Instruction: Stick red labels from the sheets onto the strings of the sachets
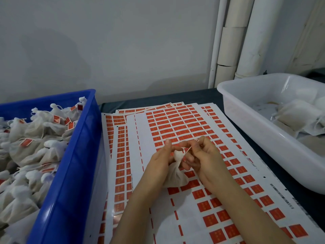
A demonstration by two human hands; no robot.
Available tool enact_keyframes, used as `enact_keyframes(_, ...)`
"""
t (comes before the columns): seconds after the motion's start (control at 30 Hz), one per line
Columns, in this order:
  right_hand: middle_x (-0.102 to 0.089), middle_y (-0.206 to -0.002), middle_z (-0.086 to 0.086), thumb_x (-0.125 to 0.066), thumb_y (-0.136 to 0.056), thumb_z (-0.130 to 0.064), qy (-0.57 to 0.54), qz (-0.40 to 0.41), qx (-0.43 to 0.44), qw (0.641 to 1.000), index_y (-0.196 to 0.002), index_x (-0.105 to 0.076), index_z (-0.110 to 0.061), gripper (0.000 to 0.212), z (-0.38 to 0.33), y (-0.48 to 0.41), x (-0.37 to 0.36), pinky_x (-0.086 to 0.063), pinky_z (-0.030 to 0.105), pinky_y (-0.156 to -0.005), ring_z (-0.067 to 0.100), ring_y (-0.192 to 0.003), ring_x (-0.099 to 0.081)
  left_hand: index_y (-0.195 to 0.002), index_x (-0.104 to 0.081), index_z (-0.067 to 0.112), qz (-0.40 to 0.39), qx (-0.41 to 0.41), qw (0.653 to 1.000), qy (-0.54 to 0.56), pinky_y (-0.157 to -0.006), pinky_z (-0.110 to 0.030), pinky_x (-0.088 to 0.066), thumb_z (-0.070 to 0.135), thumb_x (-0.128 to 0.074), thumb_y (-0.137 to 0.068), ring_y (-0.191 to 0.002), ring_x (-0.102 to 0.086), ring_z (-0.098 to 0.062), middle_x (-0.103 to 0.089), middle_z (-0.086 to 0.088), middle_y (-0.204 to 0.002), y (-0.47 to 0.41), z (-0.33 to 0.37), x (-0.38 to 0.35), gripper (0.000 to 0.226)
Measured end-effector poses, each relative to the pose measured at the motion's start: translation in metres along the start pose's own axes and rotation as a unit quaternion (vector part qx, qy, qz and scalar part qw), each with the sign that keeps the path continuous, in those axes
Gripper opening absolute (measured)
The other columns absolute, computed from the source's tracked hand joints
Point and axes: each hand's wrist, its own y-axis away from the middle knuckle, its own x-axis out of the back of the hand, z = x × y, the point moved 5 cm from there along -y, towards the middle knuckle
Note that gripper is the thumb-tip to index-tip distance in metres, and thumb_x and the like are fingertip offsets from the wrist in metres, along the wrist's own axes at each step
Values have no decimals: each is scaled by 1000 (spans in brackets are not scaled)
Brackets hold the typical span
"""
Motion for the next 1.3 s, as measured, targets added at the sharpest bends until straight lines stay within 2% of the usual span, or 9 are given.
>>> enact_keyframes(0.13, -52, -56, 0, -40, -97, -15, -61, 13, -5, 998, -78, -48, -14, 21, -2, -2, 3, -46, 18, -49, 10, -45, -47, -84, -64, 42, 16, -33, 999, -36, -76, -25, -55, 62, -26, -88, -84, -68, -9, -70, 14, -87, -3, -4, 6, 43)
enact_keyframes(0.23, -45, -54, -2, -36, -98, -8, -127, 34, -18, 991, -74, -44, -16, 26, -5, -7, 14, -39, 18, -50, 9, -46, -39, -98, -62, 39, -8, -66, 995, -69, -64, -12, -50, 51, -31, -93, -74, -66, 3, -70, 18, -71, -1, -1, 4, 34)
enact_keyframes(0.3, -45, -54, -2, -36, -98, -7, -147, 50, -15, 988, -73, -45, -17, 29, -6, -10, 19, -36, 19, -51, 9, -46, -37, -106, -61, 35, -16, -56, 995, -77, -66, -14, -50, 40, -37, -96, -70, -64, 10, -67, 25, -68, -2, -2, 2, 26)
enact_keyframes(0.43, -45, -54, -1, -34, -98, -5, -164, 60, -6, 985, -68, -46, -19, 35, -7, -12, 22, -34, 17, -48, 8, -45, -37, -109, -58, 41, -8, -32, 997, -69, -83, -20, -46, 34, -39, -98, -101, -57, -2, -61, 21, -107, -3, -4, 3, 23)
enact_keyframes(0.53, -45, -53, -2, -34, -98, -3, -175, 64, -5, 983, -60, -49, -23, 45, -7, -12, 23, -35, 15, -46, 8, -44, -37, -107, -57, 48, -9, -28, 998, -61, -75, -12, -42, 31, -38, -99, -95, -46, 4, -46, 28, -111, 0, -2, 4, 27)
enact_keyframes(0.7, -46, -53, -3, -34, -97, -2, -173, 76, 0, 982, -56, -51, -25, 50, -9, -11, 22, -35, 16, -46, 7, -44, -37, -86, -65, 47, -46, -26, 995, -79, -56, -4, -39, 36, -41, -96, -84, -52, 8, -54, 38, -88, 5, 3, 2, 28)
enact_keyframes(0.93, -62, -68, -2, -44, -93, -23, -30, 17, 71, 997, -81, -53, -20, 16, -21, -7, 17, -51, 17, -61, 11, -55, -55, -84, -69, 26, -57, 5, 998, -25, -68, -20, -54, 37, -56, -90, -91, -66, -10, -70, 16, -94, 7, 4, 13, 18)
enact_keyframes(1.13, -65, -70, -5, -51, -75, -45, 72, 10, 95, 993, -83, -61, -26, 24, -20, -3, 7, -55, 23, -72, 15, -69, -65, -78, -71, 27, -127, 5, 988, -85, -83, -24, -52, 33, -59, -89, -91, -67, -6, -71, 17, -92, 8, 3, 20, 17)
enact_keyframes(1.3, -63, -66, -7, -52, -73, -47, 110, -5, 112, 988, -83, -63, -26, 25, -15, -2, -3, -54, 21, -67, 11, -64, -62, -68, -70, 39, -126, -62, 987, -81, -68, -16, -46, 55, -58, -65, -72, -65, -1, -70, 14, -75, 10, 16, 15, 20)
